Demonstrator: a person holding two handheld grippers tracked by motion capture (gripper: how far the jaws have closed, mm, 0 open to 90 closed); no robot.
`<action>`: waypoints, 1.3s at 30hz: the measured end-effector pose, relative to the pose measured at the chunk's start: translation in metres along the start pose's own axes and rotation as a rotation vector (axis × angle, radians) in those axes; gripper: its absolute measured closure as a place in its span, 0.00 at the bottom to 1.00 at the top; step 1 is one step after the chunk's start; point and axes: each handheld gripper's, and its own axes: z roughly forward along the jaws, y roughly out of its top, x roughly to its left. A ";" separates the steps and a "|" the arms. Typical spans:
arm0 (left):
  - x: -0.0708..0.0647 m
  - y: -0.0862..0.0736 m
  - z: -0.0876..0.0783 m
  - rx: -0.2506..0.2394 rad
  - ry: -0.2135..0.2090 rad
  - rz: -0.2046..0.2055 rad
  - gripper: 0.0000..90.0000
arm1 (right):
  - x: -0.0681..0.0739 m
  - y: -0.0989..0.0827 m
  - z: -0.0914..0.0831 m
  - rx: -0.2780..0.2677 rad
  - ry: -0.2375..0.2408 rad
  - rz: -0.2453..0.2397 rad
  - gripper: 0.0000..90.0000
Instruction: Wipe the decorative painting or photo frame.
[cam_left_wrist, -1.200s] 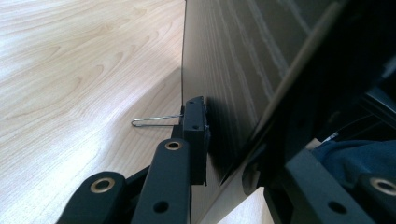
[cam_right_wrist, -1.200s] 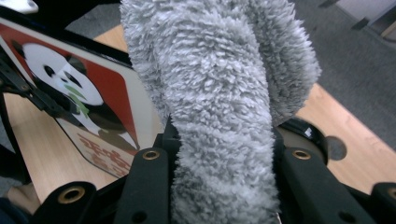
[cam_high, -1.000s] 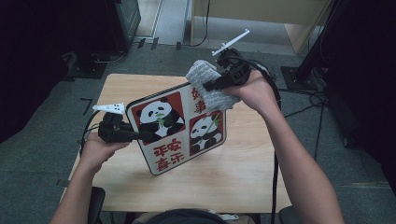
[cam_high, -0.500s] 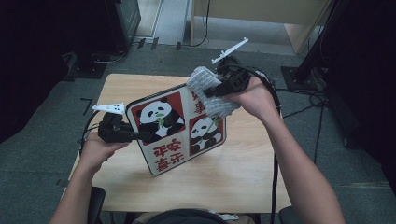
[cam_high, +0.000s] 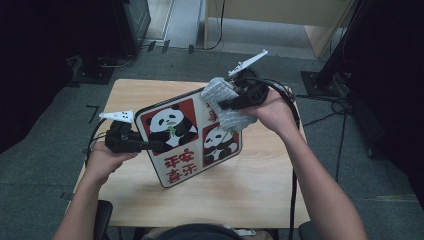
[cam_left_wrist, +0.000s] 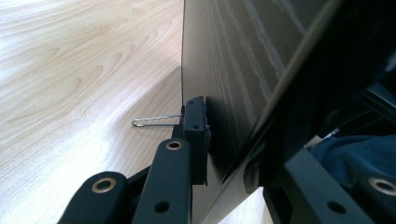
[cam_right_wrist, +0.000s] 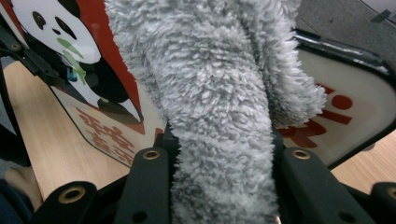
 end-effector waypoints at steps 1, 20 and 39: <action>0.000 0.000 0.000 0.001 0.001 0.002 0.86 | 0.000 -0.002 0.000 -0.007 -0.001 -0.004 0.74; 0.000 0.000 0.000 0.005 -0.001 0.009 0.86 | 0.000 -0.030 0.020 0.001 0.014 -0.019 0.74; 0.000 0.000 0.000 0.008 -0.005 0.016 0.85 | 0.000 -0.059 0.039 0.010 0.038 0.006 0.74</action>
